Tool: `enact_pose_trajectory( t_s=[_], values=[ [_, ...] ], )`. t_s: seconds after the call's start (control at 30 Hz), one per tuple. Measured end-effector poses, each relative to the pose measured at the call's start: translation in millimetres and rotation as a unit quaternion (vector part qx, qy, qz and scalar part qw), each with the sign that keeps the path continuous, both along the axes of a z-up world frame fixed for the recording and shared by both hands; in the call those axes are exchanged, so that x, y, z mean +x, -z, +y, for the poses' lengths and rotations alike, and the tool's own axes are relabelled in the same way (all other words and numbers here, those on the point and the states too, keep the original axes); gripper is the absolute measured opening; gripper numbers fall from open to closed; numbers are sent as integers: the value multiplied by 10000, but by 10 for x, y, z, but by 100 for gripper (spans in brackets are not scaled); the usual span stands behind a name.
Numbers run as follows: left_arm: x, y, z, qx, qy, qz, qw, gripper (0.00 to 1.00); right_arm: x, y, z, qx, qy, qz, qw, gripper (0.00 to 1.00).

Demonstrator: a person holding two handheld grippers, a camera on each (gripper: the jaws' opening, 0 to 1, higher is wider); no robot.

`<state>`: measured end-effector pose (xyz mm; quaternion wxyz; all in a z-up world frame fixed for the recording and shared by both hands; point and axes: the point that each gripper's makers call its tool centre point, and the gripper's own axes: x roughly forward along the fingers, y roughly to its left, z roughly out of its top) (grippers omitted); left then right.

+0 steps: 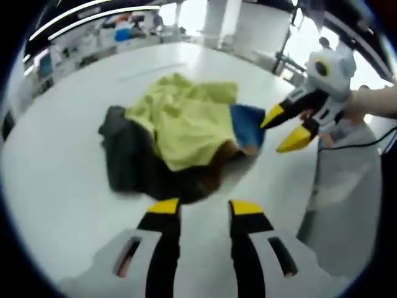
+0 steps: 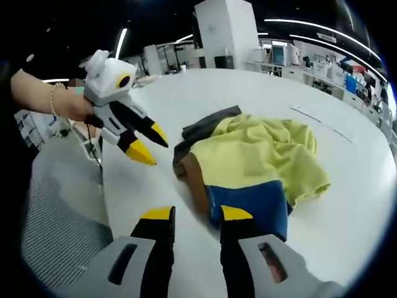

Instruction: Fold the garment on the visible template until the final outline fits inside the template.

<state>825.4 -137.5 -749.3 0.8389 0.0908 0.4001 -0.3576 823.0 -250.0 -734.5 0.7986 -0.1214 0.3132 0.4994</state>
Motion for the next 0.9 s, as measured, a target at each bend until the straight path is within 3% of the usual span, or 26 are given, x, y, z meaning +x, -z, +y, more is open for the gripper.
enact_pose_trajectory(
  t_s=[0.27,0.47,0.57,0.73,0.9],
  values=[
    [28,93,-50,110,146,-22,9998,24,14,86,7,-143,-146,-34,9998,27],
    [59,119,-70,275,366,-254,9986,22,50,132,-1,-479,-347,-404,9974,26],
    [93,127,-75,461,569,-528,9959,20,57,157,14,-721,-608,-722,9929,23],
    [103,164,-68,876,944,-856,9880,19,39,227,26,-1079,-909,-974,9852,24],
    [108,205,-61,1175,1207,-1054,9801,18,99,235,24,-1154,-901,-1104,9830,22]
  ],
)
